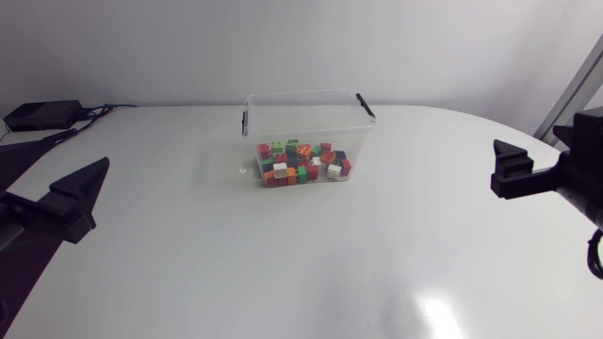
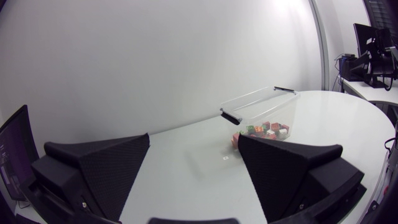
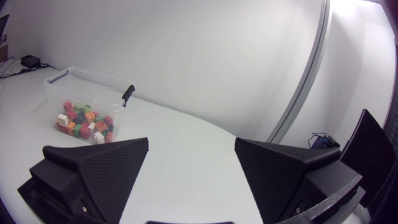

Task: Place the duplo bricks in the container

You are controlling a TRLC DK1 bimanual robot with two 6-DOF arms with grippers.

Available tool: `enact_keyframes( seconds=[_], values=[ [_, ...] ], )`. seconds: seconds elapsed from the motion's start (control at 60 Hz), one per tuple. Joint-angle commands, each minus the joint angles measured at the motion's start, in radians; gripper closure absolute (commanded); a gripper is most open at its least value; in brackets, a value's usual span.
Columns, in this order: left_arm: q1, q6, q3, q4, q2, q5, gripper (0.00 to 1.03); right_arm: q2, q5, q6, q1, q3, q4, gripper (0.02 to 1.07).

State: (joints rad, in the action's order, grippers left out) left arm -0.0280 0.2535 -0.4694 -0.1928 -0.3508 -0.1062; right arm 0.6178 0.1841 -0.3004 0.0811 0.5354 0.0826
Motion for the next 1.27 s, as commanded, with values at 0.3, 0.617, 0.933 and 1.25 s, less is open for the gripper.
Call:
enact_keyframes(
  seconds=[0.3,0.617,0.933,1.25],
  values=[
    [0.015,-0.106,0.175,0.055,0.136,0.027,0.04,-0.258,-0.043,0.072,-0.041,-0.211,0.000,0.07],
    [0.021,-0.175,0.314,0.120,0.237,0.064,0.05,-0.428,-0.110,0.180,-0.060,-0.364,-0.039,0.07],
    [0.027,-0.247,0.456,0.186,0.341,0.103,0.05,-0.601,-0.178,0.290,-0.079,-0.520,-0.079,0.07],
    [0.028,-0.253,0.469,0.193,0.351,0.106,0.05,-0.618,-0.184,0.300,-0.081,-0.535,-0.083,0.07]
  ],
)
